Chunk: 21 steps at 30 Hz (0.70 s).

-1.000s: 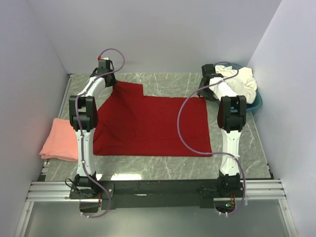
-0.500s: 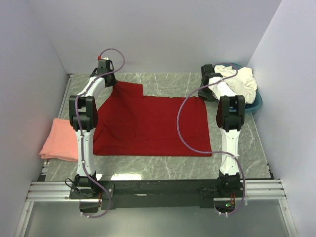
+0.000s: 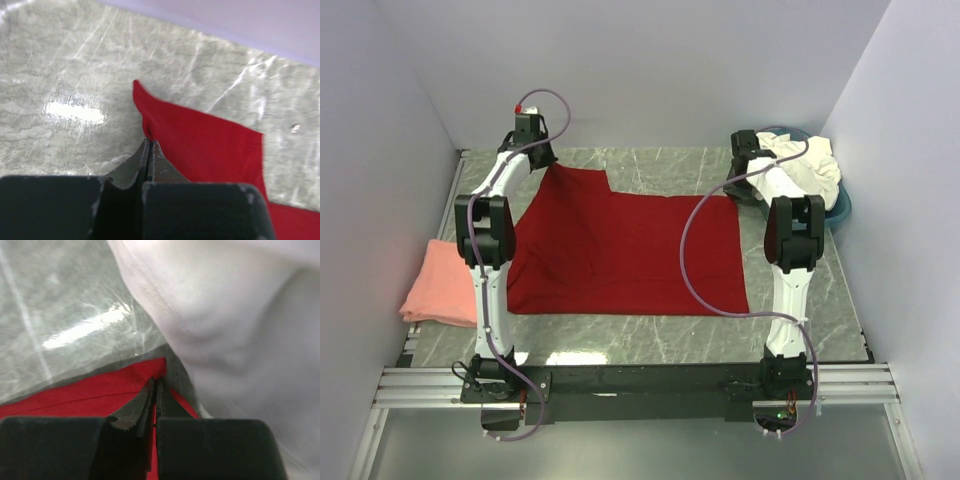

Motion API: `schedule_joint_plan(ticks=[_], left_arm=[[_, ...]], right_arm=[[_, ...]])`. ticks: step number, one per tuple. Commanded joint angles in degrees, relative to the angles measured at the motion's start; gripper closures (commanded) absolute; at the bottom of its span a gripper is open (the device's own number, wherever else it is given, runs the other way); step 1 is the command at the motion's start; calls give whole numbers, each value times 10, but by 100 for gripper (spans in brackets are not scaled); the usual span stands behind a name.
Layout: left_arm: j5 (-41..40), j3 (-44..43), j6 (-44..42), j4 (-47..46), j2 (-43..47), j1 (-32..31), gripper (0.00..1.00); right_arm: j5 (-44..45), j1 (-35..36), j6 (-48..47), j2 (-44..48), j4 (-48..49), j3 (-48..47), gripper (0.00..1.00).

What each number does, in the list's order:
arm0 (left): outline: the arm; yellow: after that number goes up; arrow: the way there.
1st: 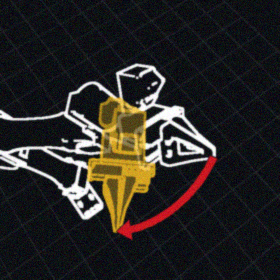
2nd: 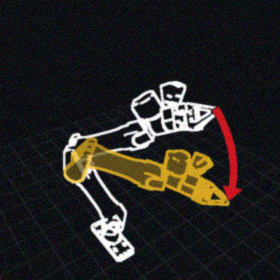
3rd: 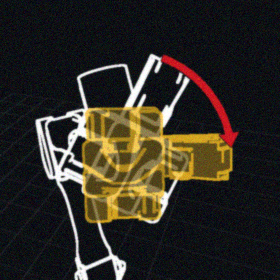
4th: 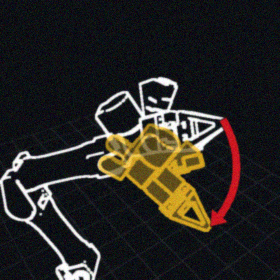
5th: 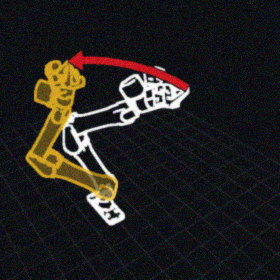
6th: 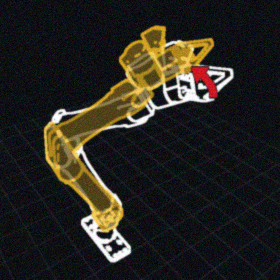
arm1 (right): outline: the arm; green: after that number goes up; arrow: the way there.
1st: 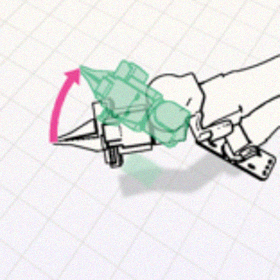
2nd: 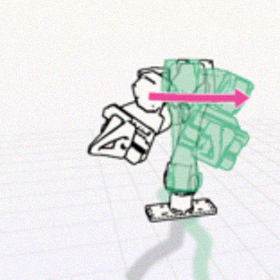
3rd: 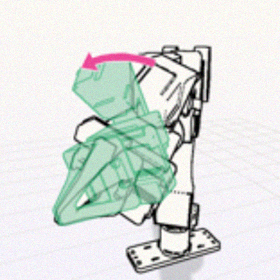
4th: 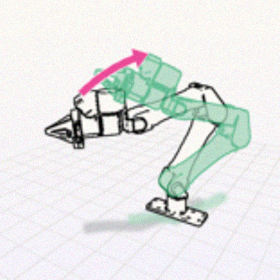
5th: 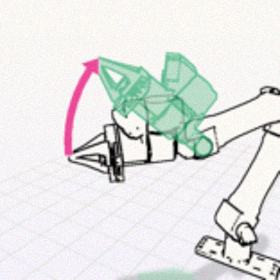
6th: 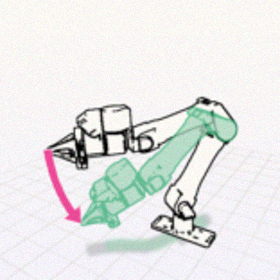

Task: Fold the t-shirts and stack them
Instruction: Fold the tshirt

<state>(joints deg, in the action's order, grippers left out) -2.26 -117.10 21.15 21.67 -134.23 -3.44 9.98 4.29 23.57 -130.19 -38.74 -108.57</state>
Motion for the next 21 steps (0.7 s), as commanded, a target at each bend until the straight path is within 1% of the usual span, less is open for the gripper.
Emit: schedule_joint_plan(ticks=[1, 6, 10, 16, 20, 21], left_arm=[[10, -11, 11, -30, 54, 5, 100], [14, -7, 12, -22, 63, 5, 100], [13, 16, 21, -25, 83, 5, 100], [-7, 53, 62, -7, 121, 5, 100], [-27, 107, 107, 1, 165, 5, 100], [-36, 133, 115, 7, 172, 5, 100]], right_arm=[[20, -3, 6, 66, 43, 13, 100], [22, -4, 10, 102, 59, 52, 100], [21, -4, 16, 128, 76, 85, 100], [32, -4, 30, 165, 83, 129, 100], [41, -4, 41, 199, 88, 170, 100], [42, -4, 46, 203, 89, 177, 100]])
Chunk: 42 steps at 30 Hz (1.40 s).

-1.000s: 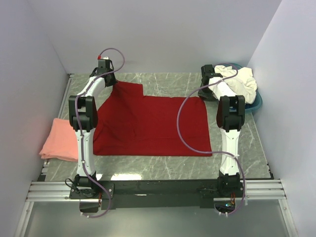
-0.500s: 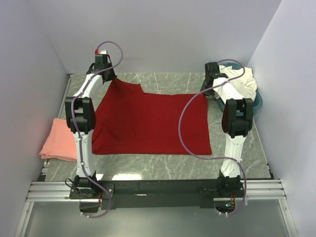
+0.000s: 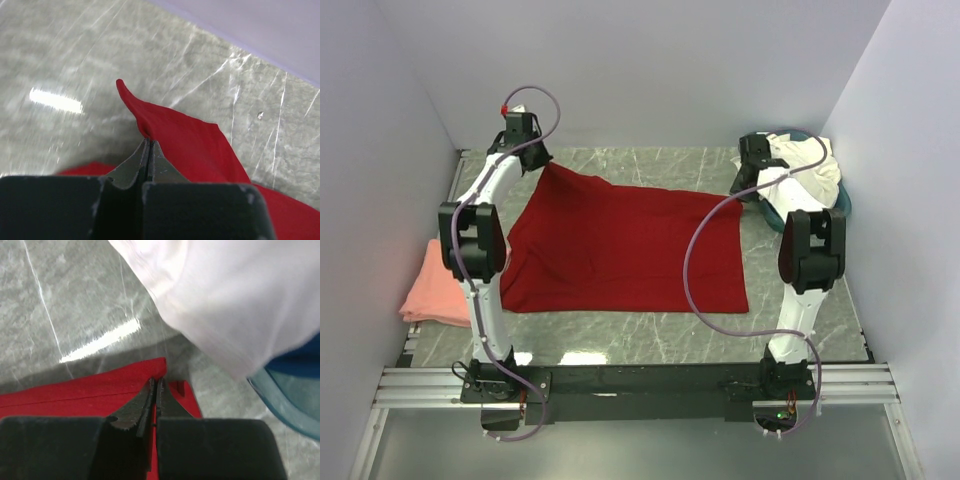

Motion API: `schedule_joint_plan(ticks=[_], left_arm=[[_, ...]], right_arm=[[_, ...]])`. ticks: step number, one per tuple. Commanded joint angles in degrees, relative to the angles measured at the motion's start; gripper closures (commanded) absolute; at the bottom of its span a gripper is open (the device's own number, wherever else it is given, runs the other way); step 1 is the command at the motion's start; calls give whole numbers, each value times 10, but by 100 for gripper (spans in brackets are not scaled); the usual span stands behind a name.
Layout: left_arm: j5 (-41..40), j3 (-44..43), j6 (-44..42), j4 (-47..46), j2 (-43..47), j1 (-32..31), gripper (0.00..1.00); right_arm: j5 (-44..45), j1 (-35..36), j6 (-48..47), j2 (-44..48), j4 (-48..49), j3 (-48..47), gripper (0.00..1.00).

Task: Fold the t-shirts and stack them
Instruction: Fold the tshirt

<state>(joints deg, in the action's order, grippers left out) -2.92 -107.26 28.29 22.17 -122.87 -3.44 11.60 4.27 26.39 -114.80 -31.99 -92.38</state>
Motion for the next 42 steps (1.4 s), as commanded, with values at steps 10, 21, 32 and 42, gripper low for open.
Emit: schedule_joint_plan(ticks=[10, 21, 32, 42], left_arm=[[-116, 237, 157, 37, 200, 4, 100], [-141, 463, 238, 4, 399, -1, 100], [-138, 558, 253, -19, 489, -2, 100], [-137, 610, 252, -34, 525, -2, 100]], right_arm=[[9, -2, 62, 147, 84, 184, 100], [-26, 0, 108, 263, 145, 352, 100], [-42, 1, 110, 301, 163, 410, 100], [-54, 0, 117, 330, 176, 439, 100]])
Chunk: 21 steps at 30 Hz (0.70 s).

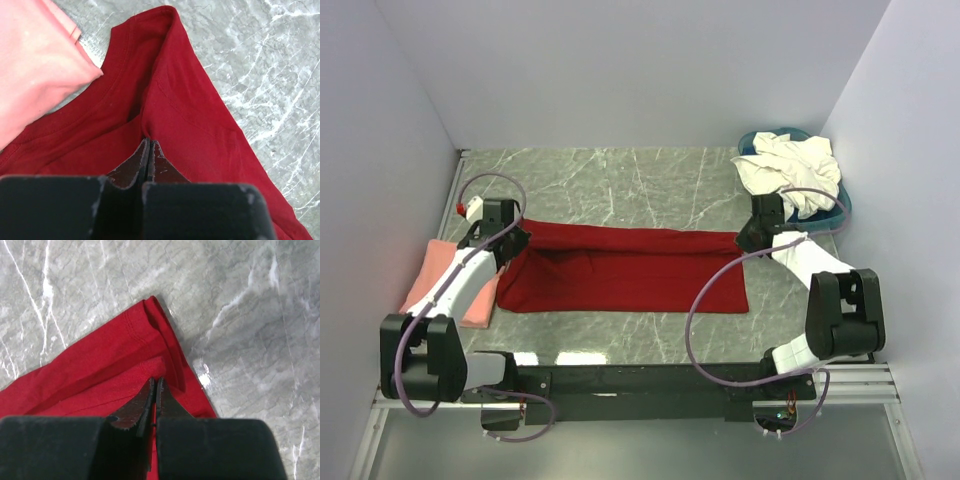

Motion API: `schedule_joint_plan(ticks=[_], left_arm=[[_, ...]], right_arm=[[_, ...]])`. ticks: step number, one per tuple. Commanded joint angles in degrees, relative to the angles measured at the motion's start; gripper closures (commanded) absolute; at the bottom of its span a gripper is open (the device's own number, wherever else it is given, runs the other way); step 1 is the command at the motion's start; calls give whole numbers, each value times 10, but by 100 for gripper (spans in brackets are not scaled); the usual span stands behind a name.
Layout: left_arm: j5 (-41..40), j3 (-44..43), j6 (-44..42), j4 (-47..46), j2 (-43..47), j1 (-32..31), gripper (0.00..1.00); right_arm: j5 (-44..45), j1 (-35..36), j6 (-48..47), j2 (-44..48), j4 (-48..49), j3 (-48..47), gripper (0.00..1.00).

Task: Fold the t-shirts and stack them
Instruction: Fold the tshirt

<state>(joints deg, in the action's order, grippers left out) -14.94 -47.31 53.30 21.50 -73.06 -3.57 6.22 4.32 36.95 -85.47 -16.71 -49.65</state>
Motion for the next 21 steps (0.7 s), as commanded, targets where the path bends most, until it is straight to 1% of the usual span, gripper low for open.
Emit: schedule_joint_plan(ticks=[1, 10, 17, 21], left_arm=[[-15, 14, 0, -31, 34, 0, 100], [-5, 56, 7, -41, 65, 0, 100], [-11, 66, 4, -37, 90, 0, 100], [-3, 89, 20, -43, 107, -1, 100]], right_arm=[[-2, 1, 13, 39, 26, 16, 100], [-9, 0, 22, 65, 38, 46, 100], [-13, -1, 25, 76, 39, 53, 100], [-18, 0, 26, 83, 44, 67, 100]])
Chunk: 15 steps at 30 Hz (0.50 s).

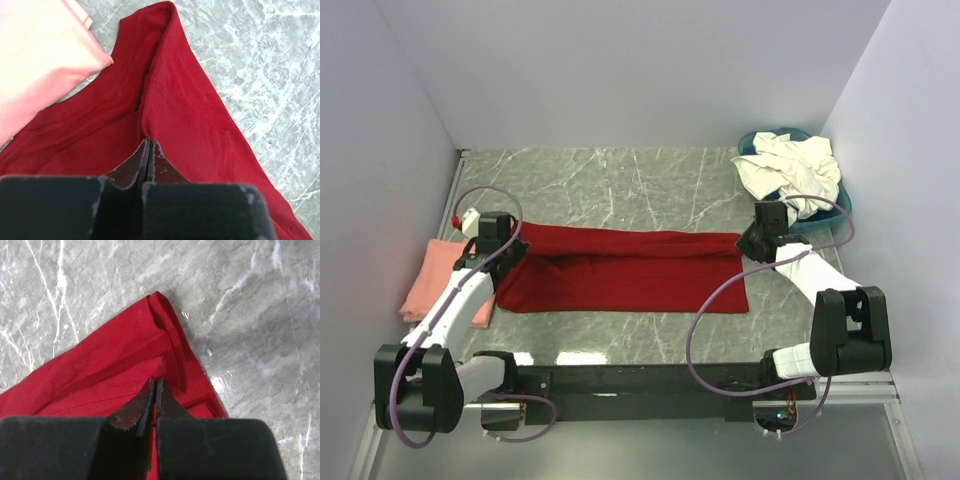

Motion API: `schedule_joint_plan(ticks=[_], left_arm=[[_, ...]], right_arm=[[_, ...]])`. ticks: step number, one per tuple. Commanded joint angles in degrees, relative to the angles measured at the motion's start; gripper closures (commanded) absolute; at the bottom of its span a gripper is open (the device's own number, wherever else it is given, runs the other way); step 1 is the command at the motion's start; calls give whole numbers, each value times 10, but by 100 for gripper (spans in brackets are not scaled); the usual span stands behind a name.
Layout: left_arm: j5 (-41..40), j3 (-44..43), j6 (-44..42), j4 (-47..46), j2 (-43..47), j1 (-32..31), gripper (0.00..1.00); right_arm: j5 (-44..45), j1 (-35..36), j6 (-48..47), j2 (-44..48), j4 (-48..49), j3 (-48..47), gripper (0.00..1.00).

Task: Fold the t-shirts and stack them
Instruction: Fold the tshirt

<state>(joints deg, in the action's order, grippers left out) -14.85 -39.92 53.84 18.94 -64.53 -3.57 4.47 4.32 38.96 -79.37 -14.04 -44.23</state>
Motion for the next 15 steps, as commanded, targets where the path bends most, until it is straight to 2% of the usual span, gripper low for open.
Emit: schedule_joint_plan(ticks=[1, 15], left_arm=[[-3, 27, 18, -19, 29, 0, 100], [-6, 91, 37, -14, 70, 1, 100]], right_arm=[[-2, 0, 6, 24, 18, 15, 100], [-4, -1, 5, 45, 28, 49, 100]])
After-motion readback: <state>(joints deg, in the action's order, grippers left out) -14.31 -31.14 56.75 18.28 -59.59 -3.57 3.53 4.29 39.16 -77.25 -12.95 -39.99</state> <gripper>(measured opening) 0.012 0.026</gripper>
